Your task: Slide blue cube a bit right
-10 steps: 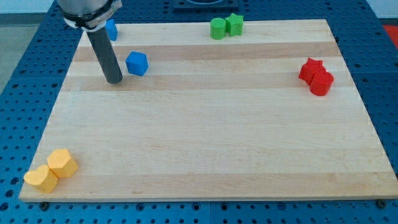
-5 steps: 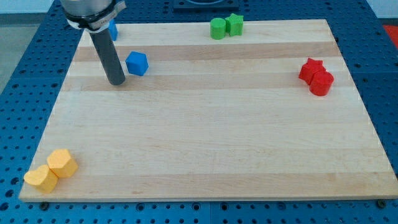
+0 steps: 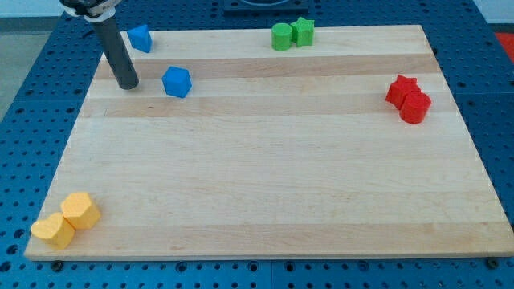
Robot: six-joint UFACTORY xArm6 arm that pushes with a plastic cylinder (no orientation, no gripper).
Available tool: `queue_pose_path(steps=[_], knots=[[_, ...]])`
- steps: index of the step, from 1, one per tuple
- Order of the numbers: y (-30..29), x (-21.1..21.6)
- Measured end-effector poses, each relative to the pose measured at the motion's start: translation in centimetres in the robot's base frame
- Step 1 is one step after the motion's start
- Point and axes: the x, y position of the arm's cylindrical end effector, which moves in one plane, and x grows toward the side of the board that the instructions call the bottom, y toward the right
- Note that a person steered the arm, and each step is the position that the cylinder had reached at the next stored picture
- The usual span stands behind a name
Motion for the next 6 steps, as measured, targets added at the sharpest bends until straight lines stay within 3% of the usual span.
queue_pose_path(steps=[1, 6], knots=[[2.45, 0.0], [3.11, 0.0]])
